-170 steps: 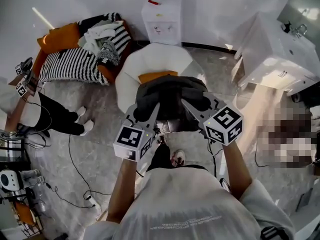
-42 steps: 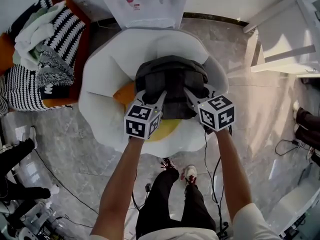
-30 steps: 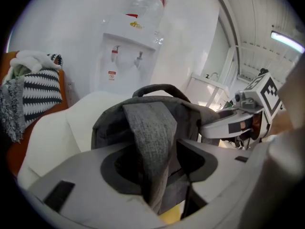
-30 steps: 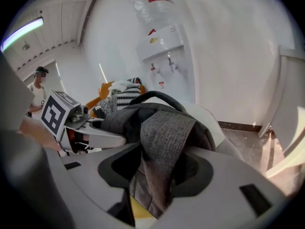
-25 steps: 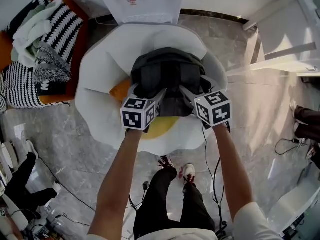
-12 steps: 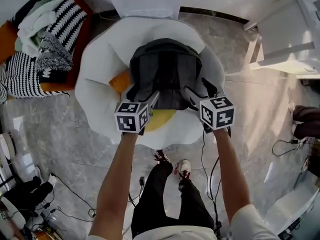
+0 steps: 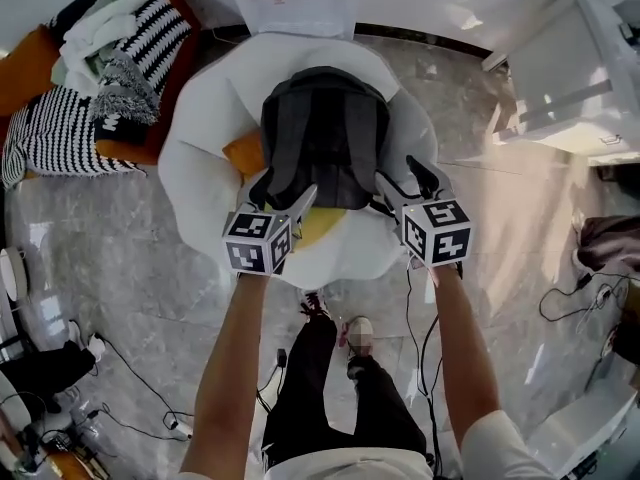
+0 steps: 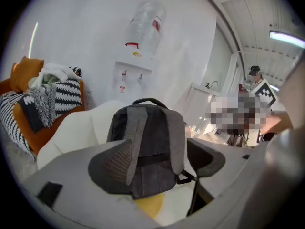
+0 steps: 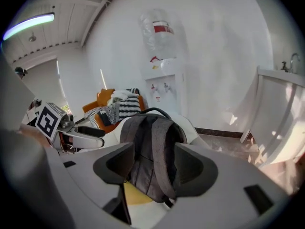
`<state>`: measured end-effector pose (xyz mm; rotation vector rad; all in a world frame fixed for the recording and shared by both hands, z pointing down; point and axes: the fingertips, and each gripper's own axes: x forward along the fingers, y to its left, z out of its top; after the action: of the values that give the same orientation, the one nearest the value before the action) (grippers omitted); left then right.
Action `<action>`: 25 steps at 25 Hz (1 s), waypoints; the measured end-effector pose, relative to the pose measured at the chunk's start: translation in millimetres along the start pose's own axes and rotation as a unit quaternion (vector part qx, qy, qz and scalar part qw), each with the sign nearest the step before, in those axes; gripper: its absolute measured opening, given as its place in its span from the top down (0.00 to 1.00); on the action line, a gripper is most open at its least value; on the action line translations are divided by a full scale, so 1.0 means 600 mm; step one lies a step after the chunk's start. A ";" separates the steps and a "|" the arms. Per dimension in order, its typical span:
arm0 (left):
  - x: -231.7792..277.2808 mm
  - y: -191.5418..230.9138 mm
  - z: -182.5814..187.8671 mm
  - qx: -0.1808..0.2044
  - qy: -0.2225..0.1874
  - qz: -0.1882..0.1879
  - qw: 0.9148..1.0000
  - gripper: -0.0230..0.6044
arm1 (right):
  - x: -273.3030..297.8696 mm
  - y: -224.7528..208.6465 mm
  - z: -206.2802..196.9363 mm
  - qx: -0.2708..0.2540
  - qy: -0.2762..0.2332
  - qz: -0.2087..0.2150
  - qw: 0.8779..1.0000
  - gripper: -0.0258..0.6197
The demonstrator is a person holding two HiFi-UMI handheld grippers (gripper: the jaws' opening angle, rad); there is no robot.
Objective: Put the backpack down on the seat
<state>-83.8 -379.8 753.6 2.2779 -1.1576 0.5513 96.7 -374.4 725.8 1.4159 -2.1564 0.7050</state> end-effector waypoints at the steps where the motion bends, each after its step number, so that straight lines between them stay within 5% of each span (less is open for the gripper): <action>1: -0.010 -0.008 0.003 -0.001 -0.005 0.000 1.000 0.36 | -0.012 0.003 0.001 -0.004 -0.002 0.001 1.000 0.55; 8: -0.077 -0.064 0.012 0.003 -0.031 0.008 0.999 0.35 | -0.087 0.033 -0.004 -0.032 0.002 0.015 0.999 0.56; 13: -0.124 -0.109 0.009 0.033 -0.041 0.020 0.998 0.37 | -0.141 0.069 -0.001 -0.028 -0.014 0.041 0.999 0.65; 25: -0.252 -0.195 0.047 0.046 -0.086 0.045 0.994 0.72 | -0.275 0.127 0.020 -0.058 -0.031 0.059 0.996 0.85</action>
<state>-67.4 -246.2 614.8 2.4003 -1.3484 0.4573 84.9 -242.5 600.8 1.2758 -2.3052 0.5749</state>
